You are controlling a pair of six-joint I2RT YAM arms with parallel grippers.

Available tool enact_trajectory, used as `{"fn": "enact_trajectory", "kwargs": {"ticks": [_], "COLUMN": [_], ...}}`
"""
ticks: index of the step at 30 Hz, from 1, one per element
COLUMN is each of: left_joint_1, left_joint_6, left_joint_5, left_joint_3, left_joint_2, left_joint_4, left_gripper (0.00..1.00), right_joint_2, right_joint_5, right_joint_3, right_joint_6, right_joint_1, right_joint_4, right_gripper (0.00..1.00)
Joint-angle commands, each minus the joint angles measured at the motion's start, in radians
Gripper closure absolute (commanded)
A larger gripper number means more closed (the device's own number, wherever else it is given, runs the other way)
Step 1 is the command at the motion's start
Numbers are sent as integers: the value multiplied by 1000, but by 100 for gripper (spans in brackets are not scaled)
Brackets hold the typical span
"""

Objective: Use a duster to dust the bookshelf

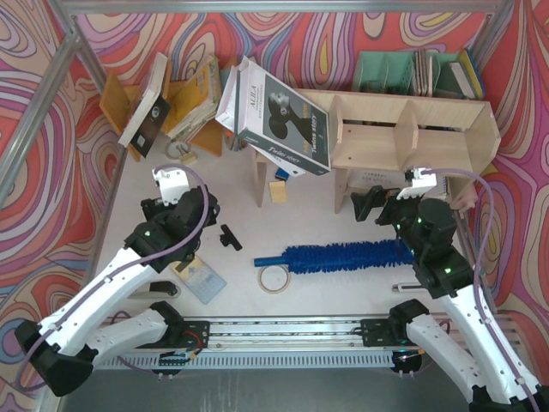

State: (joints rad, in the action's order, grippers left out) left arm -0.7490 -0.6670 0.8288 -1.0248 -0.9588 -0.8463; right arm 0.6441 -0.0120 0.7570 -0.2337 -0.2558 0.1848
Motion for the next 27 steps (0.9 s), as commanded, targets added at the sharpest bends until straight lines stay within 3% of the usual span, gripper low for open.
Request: {"fn": "enact_trajectory", "kwargs": {"ticks": [1, 5, 9, 12, 15, 19, 27], "left_joint_1": [81, 159, 195, 233, 282, 409, 506], "left_joint_6": [207, 272, 508, 588, 665, 620, 712], "left_joint_5": [130, 185, 218, 280, 229, 126, -104], "left_joint_3": [122, 226, 386, 412, 439, 489, 621], "left_joint_2": [-15, -99, -241, -358, -375, -388, -493], "left_joint_4": [344, 614, 1025, 1190, 1287, 1334, 1672], "left_gripper": [1, 2, 1, 2, 2, 2, 2], "right_joint_2": [5, 16, 1, 29, 32, 44, 121], "right_joint_5": [64, 122, 181, 224, 246, 258, 361], "right_joint_3": [-31, -55, -93, -82, -97, -111, -163], "right_joint_6": [10, -15, -24, -22, -20, -24, 19], "right_joint_1": [3, 3, 3, 3, 3, 3, 3], "right_joint_4": [-57, -77, -137, -121, -134, -163, -252], "right_gripper": [1, 1, 1, 1, 1, 1, 1]}}
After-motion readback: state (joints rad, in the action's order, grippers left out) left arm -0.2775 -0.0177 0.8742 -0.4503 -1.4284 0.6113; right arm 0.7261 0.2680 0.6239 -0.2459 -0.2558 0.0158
